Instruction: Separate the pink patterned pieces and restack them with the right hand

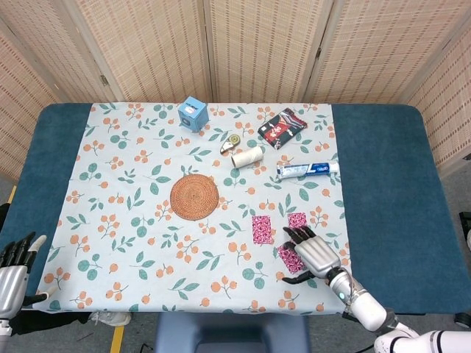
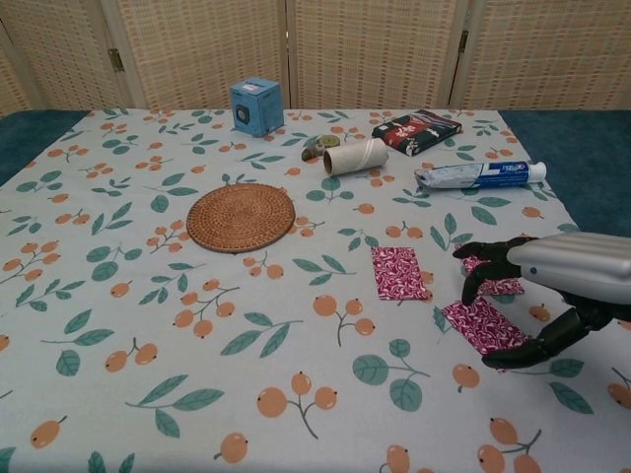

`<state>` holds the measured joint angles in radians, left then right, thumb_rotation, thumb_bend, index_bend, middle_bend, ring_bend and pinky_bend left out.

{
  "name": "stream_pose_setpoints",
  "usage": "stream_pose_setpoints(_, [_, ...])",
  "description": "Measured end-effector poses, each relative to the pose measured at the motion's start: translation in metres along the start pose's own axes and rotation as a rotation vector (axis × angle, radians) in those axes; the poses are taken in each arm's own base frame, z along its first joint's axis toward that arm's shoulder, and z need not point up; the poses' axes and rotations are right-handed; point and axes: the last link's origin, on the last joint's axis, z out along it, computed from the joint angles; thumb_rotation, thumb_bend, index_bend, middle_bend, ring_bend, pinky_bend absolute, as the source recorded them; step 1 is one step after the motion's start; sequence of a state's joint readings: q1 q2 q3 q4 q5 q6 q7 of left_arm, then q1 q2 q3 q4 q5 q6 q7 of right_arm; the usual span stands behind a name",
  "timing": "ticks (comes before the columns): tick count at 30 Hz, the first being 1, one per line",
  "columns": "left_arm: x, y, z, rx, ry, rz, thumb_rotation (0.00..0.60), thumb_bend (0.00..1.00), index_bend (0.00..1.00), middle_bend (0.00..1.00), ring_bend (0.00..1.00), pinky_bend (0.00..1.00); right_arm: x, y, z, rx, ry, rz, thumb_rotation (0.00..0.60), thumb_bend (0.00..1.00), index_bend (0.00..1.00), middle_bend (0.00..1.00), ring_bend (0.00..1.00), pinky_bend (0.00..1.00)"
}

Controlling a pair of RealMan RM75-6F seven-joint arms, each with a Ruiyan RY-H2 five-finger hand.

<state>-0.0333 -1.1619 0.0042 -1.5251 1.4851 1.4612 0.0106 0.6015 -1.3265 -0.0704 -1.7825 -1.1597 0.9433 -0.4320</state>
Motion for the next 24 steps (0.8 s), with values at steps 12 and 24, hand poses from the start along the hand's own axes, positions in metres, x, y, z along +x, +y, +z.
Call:
stream_pose_setpoints(12, [0.002, 0.0, -0.003, -0.005, 0.007, -0.004, 0.6, 0.17, 0.11, 0.0, 0.08, 0.0, 0.028, 0.008, 0.011, -0.026, 0.083, 0.113, 0.355, 0.21, 0.25, 0.03, 0.0, 0.0])
stream_pose_setpoints(24, [0.002, 0.001, -0.004, -0.007, 0.008, -0.004, 0.6, 0.17, 0.11, 0.0, 0.08, 0.0, 0.039, 0.01, 0.032, -0.068, 0.09, 0.132, 0.549, 0.21, 0.12, 0.02, 0.0, 0.0])
